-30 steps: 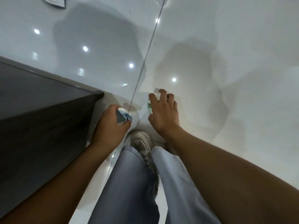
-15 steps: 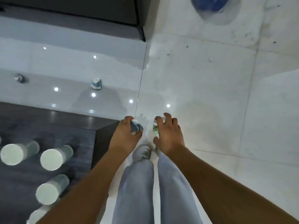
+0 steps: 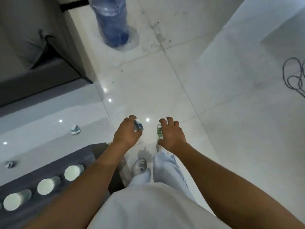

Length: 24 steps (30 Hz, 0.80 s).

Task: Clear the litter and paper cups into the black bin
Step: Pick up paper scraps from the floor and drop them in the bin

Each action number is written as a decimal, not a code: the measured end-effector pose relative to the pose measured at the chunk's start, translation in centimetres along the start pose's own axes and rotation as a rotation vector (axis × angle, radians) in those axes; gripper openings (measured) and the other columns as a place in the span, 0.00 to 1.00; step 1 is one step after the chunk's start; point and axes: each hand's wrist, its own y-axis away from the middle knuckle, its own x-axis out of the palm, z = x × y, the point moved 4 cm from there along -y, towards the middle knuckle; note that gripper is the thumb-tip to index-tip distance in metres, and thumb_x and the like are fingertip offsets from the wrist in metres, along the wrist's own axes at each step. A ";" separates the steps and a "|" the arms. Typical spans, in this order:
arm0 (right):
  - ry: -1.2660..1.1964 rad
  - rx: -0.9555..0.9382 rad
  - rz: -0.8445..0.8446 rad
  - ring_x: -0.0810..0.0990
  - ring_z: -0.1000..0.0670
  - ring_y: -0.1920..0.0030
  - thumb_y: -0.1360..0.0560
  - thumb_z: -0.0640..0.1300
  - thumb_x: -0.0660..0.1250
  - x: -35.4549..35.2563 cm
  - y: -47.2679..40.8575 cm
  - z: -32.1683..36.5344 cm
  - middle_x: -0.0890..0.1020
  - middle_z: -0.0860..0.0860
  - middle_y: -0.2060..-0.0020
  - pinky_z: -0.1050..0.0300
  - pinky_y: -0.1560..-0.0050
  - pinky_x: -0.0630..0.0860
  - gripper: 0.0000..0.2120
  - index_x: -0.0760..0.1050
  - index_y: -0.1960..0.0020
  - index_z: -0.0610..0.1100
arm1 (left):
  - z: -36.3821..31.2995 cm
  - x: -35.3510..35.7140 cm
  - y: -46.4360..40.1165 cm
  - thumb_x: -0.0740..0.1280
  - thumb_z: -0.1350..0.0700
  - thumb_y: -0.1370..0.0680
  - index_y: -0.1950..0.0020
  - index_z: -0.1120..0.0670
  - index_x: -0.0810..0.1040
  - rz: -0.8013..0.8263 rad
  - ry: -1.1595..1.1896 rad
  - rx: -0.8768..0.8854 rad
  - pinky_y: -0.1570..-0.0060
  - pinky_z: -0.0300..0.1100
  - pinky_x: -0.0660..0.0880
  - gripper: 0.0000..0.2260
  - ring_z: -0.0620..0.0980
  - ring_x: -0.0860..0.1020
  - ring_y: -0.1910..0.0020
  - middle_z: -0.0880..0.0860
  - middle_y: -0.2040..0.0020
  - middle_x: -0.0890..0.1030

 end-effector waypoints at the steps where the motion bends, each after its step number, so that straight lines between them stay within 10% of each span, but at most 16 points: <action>1: -0.039 0.042 -0.013 0.66 0.41 0.36 0.32 0.48 0.72 -0.1 1.7 -1.0 0.61 0.44 0.30 0.49 0.41 0.71 0.36 0.59 0.30 0.47 | -1.4 0.5 0.8 0.68 0.52 0.25 0.38 0.54 0.69 0.031 -0.030 0.031 0.50 0.46 0.73 0.18 0.54 0.75 0.47 0.55 0.44 0.75; 24: -0.626 0.960 -0.445 0.66 0.41 0.36 0.34 0.48 0.73 12.5 48.5 -38.1 0.61 0.45 0.31 0.49 0.42 0.72 0.37 0.60 0.30 0.48 | -36.9 41.2 30.9 0.69 0.53 0.25 0.40 0.55 0.70 0.620 -0.550 0.902 0.46 0.47 0.76 0.17 0.53 0.76 0.48 0.55 0.44 0.76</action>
